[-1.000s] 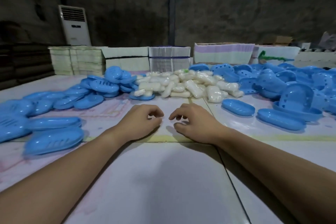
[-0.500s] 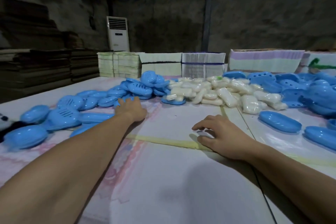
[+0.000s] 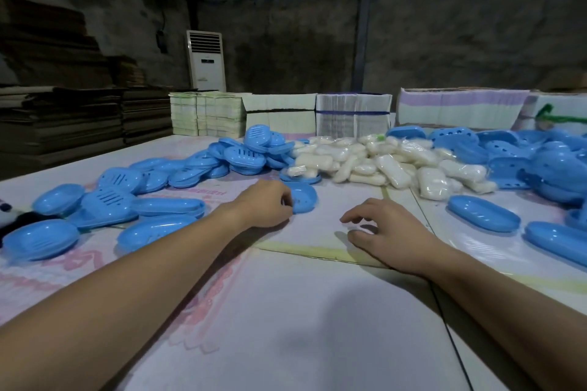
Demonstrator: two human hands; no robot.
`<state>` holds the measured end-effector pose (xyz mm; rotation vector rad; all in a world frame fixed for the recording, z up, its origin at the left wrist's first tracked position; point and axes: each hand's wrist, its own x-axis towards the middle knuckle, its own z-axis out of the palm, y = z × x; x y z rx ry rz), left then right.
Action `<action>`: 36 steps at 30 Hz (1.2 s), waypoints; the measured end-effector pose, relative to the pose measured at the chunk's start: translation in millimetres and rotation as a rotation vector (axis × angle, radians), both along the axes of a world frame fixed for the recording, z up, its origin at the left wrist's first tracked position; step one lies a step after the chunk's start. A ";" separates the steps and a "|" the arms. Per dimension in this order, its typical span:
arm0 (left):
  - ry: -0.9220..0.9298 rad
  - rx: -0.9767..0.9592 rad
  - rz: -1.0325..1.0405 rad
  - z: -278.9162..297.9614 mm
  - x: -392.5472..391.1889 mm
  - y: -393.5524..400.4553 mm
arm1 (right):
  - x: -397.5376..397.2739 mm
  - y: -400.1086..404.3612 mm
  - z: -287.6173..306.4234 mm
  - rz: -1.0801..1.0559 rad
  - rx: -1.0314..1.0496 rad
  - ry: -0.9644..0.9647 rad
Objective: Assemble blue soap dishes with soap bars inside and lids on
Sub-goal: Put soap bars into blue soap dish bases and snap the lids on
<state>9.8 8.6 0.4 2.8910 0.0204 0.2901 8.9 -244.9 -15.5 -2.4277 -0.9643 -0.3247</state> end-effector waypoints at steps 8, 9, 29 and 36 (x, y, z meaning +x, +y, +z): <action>-0.005 -0.174 -0.360 -0.6 -19.4 -80.2 | 17.5 -28.8 6.1 -0.357 0.179 0.027; -0.038 -0.225 -0.379 -7.3 -22.3 -82.0 | 19.9 -35.6 6.3 -0.403 0.197 0.035; -0.068 -0.347 -0.352 -27.9 -20.4 -68.4 | 97.3 -53.7 -1.9 -0.820 -0.297 0.171; -0.056 -0.365 -0.371 -28.2 -20.8 -68.6 | 106.2 -55.5 7.9 -0.855 -0.379 0.205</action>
